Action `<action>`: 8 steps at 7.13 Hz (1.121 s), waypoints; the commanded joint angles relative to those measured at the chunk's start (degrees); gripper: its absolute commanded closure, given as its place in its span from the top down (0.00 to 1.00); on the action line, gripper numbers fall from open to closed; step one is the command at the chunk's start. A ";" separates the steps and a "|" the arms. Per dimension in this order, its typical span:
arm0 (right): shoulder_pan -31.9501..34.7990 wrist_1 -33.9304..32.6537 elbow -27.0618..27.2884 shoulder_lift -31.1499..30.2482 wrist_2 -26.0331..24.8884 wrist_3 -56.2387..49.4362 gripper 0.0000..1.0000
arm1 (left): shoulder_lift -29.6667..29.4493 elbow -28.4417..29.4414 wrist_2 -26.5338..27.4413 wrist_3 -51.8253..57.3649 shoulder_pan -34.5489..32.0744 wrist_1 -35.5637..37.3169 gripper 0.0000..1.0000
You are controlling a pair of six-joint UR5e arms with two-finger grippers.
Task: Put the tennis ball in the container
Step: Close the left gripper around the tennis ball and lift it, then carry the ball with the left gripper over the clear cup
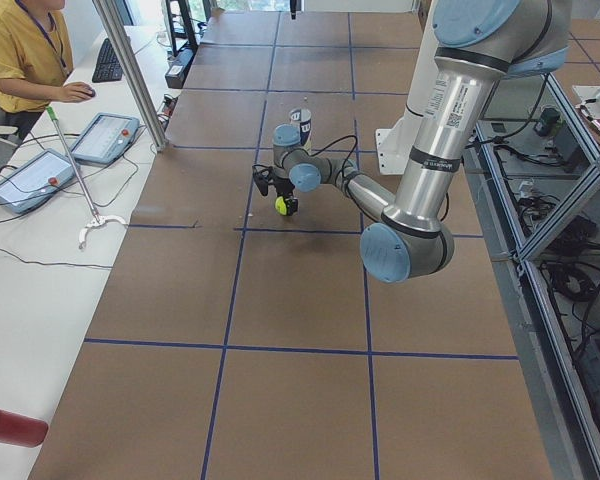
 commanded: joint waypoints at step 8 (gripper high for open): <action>0.00 0.00 0.00 0.00 0.00 0.00 1.00 | -22.20 -19.23 -2.62 -24.56 1.15 20.30 0.00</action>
